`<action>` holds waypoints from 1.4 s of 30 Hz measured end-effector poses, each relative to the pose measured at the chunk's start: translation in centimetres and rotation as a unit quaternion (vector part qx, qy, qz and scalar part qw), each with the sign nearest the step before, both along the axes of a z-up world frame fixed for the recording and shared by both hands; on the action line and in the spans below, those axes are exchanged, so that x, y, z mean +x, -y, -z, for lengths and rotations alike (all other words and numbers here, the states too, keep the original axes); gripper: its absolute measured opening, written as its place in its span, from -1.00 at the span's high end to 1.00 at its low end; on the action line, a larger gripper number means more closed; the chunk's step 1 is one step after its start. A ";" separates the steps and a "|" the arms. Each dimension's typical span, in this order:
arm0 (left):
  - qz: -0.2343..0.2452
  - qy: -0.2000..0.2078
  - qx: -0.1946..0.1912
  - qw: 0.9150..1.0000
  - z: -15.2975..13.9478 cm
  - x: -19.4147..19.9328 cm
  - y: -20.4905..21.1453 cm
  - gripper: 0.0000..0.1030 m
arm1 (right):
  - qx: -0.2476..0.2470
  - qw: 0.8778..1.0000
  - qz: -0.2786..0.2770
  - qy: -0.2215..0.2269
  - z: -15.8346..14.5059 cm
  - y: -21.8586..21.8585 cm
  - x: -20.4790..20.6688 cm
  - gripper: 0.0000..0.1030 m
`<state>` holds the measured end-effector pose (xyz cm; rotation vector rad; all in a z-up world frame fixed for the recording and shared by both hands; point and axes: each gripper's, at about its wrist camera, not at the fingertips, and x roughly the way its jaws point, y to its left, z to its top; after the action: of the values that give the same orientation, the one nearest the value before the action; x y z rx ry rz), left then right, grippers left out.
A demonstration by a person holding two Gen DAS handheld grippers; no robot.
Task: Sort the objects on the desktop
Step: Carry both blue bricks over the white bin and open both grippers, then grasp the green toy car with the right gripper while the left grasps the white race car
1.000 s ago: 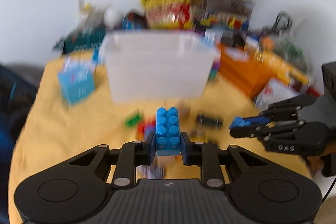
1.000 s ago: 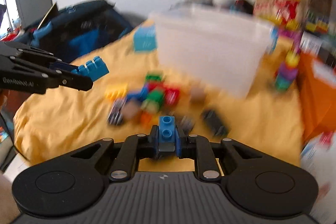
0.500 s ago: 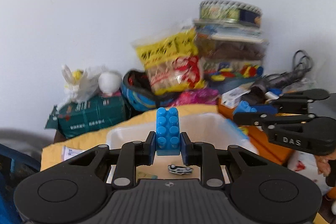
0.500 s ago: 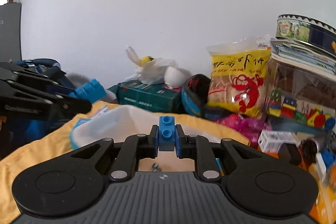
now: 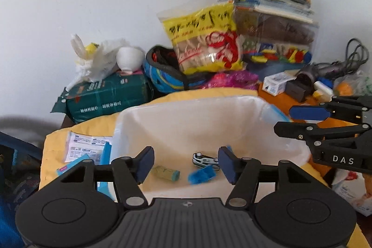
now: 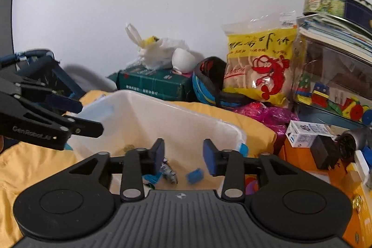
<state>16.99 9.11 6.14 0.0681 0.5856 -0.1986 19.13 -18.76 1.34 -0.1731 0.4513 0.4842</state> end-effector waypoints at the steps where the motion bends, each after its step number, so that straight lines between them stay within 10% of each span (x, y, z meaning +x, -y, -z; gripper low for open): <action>1: -0.003 0.008 -0.003 1.000 -0.2 -0.9 -0.1 -0.27 | 0.002 1.000 -0.001 0.004 -0.1 0.3 -0.8 0.01; 7: 0.011 0.061 -0.016 0.998 0.5 -8.3 0.8 -0.59 | -0.002 1.000 -0.023 0.017 1.2 1.5 -6.0 -0.40; 13: -0.002 -0.061 -0.084 0.995 6.2 -12.0 0.5 -0.59 | -0.014 0.997 -0.036 -0.060 6.3 2.1 -9.2 -0.40; 18: -0.007 -0.161 -0.164 0.973 10.5 -14.0 -1.1 -0.59 | -0.037 0.990 -0.050 -0.123 9.5 1.7 -11.7 -0.40; 24: 0.002 -0.168 -0.093 0.981 11.6 -16.4 0.1 -0.58 | -0.014 0.974 -0.048 -0.219 11.6 0.6 -12.5 -0.37; 27: 0.033 -0.157 -0.059 0.985 11.4 -17.7 1.0 -0.58 | 0.026 0.968 -0.010 -0.249 11.5 0.6 -11.9 -0.04; 33: 0.030 -0.127 -0.086 0.988 11.0 -18.9 0.2 -0.57 | 0.126 0.932 0.056 -0.336 13.3 0.7 -9.3 0.16; 37: -0.014 -0.145 -0.109 0.983 11.6 -17.7 -1.0 -0.47 | 0.104 0.949 0.042 -0.296 12.5 -0.1 -9.7 0.63; 42: -0.056 -0.163 -0.120 0.978 12.5 -15.1 -1.7 -0.40 | -0.001 0.977 0.003 -0.211 10.8 -0.9 -12.7 0.63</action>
<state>1.90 10.85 -6.38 -0.2357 0.8866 -0.1717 6.41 -17.87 -9.44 -0.0691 0.8685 0.5162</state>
